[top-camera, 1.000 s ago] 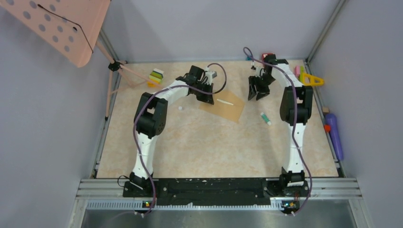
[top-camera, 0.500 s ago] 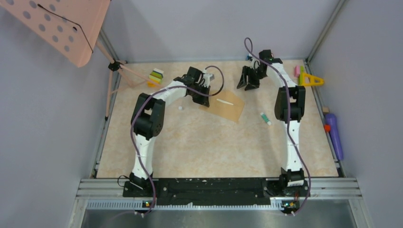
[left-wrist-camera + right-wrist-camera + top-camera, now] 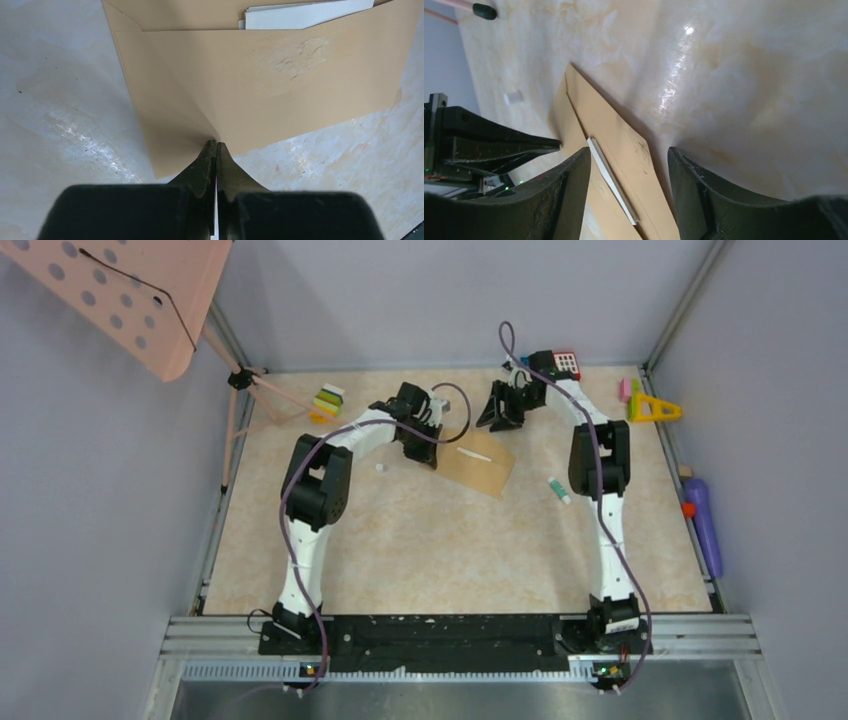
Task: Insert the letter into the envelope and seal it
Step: Seal the envelope flap on the envelope.
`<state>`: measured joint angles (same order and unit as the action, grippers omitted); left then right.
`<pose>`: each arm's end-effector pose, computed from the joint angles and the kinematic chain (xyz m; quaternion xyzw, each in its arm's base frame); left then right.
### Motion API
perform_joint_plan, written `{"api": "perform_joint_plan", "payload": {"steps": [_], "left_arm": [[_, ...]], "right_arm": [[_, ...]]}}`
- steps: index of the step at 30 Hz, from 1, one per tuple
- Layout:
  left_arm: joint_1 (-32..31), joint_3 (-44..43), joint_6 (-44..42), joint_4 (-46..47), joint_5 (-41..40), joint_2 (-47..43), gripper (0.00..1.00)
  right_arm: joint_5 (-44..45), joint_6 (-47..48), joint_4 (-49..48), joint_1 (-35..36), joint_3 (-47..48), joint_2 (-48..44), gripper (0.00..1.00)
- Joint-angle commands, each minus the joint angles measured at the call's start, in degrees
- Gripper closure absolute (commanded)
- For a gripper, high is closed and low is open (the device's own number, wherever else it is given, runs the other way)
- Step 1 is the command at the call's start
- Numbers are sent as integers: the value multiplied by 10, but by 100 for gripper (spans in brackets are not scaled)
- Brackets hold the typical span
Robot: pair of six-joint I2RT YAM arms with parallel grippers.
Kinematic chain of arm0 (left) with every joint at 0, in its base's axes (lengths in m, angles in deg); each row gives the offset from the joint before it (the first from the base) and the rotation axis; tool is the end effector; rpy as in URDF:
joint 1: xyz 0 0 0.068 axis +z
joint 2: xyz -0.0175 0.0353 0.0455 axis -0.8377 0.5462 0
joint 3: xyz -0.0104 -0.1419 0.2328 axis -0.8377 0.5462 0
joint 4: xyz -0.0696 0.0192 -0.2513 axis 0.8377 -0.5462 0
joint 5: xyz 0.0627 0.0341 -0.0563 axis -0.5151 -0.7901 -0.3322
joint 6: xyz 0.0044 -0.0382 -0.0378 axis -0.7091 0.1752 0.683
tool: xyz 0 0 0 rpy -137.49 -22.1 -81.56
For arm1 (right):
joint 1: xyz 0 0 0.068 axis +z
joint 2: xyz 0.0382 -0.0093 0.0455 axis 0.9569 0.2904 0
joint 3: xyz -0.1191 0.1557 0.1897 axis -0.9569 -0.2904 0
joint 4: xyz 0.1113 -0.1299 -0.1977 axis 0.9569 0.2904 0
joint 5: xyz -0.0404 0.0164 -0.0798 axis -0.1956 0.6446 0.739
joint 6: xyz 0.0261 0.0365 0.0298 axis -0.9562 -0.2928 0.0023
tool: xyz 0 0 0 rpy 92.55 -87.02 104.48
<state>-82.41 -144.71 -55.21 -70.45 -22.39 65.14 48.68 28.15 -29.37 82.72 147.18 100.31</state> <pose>0.4216 -0.2154 0.1632 0.2317 0.9251 -0.2323 0.1910 0.5277 0.1130 0.1508 -0.0739 0.9084 0.3765 0.1659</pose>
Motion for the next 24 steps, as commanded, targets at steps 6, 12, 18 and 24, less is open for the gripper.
{"api": "perform_joint_plan", "payload": {"steps": [6, 12, 18, 24], "left_arm": [[-3, -26, -12, -18, -32, 23, 100], [-4, -29, -16, -15, -49, 23, 100], [-5, -37, -16, -18, -55, 32, 100], [-11, -45, -16, -18, -60, 41, 100]], "right_arm": [[-74, 5, 9, 5, -71, -7, 42], [-127, -20, -14, -2, -122, -48, 42], [-176, -30, -34, -4, -175, -91, 42], [-203, -31, -51, -5, -211, -127, 42]]}}
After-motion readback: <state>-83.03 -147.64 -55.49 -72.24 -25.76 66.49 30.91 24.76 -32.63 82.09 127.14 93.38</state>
